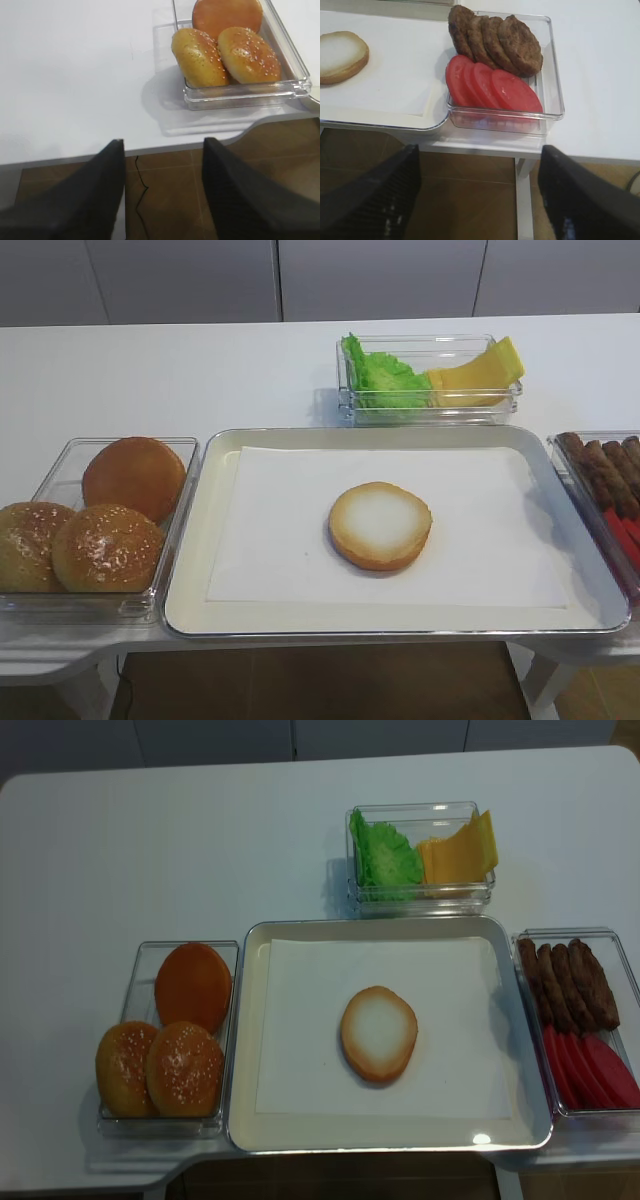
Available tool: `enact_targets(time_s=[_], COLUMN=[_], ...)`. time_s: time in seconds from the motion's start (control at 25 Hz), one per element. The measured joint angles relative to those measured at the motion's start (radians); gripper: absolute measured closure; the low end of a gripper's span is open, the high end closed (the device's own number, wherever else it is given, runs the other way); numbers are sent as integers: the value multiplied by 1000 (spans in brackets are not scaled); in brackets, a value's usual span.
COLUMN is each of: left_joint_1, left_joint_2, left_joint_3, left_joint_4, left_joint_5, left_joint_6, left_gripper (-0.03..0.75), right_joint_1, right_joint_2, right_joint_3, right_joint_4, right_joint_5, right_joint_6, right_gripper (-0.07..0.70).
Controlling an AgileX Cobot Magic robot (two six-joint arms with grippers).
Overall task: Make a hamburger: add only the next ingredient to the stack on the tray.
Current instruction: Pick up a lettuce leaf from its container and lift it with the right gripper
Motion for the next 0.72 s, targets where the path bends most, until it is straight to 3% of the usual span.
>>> enact_targets(time_s=[0.72], left_joint_1=[0], left_joint_2=[0], left_joint_3=[0], left_joint_4=[0], left_joint_5=[0], left_joint_6=[0], left_gripper=[350], right_joint_1=[0], right_joint_2=[0], right_joint_3=[0], right_joint_4=[0], right_joint_5=[0], right_joint_6=[2], right_gripper=[76])
